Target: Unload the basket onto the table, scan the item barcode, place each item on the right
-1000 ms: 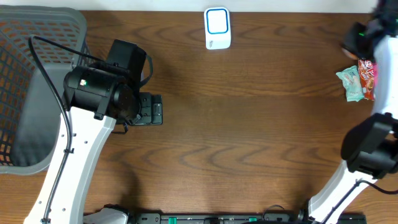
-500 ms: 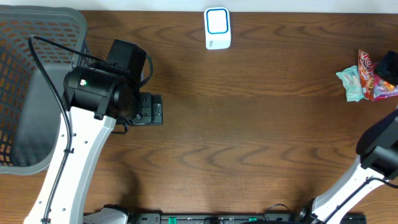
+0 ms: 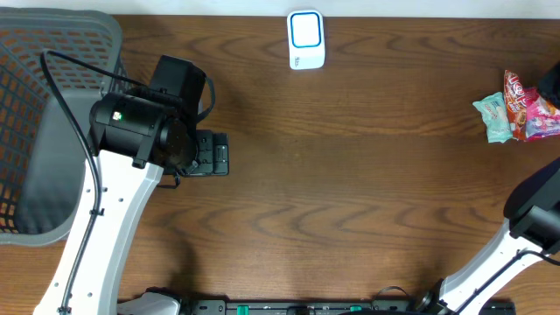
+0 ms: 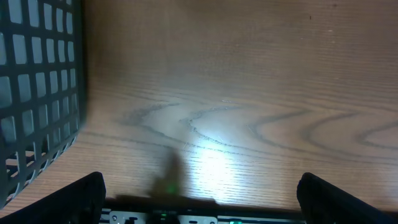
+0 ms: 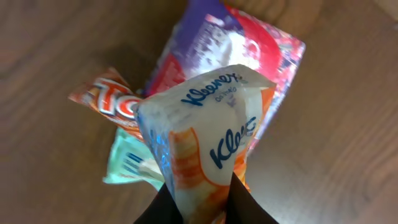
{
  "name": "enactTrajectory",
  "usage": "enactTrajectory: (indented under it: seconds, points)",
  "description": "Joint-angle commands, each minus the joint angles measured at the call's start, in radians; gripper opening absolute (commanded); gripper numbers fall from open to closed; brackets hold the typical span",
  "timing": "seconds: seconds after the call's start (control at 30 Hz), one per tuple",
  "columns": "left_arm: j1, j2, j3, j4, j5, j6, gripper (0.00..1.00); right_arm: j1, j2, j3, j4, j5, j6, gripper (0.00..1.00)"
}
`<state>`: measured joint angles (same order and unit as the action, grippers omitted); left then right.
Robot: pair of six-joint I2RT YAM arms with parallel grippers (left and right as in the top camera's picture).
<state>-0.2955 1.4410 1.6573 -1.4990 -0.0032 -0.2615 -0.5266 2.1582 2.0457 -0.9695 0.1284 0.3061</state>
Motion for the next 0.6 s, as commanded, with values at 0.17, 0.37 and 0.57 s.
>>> enactTrajectory:
  seconds: [0.17, 0.37, 0.57]
  points:
    - [0.005, 0.003, -0.003, -0.003, -0.005, -0.002, 0.98, 0.003, 0.065, -0.006, 0.000, -0.019, 0.023, 0.34]
    - [0.005, 0.003, -0.003, -0.003, -0.005, -0.002, 0.98, 0.003, 0.002, -0.002, -0.043, -0.099, 0.012, 0.46]
    - [0.005, 0.003, -0.003, -0.003, -0.005, -0.002, 0.98, 0.003, -0.167, -0.002, -0.121, -0.106, 0.012, 0.99]
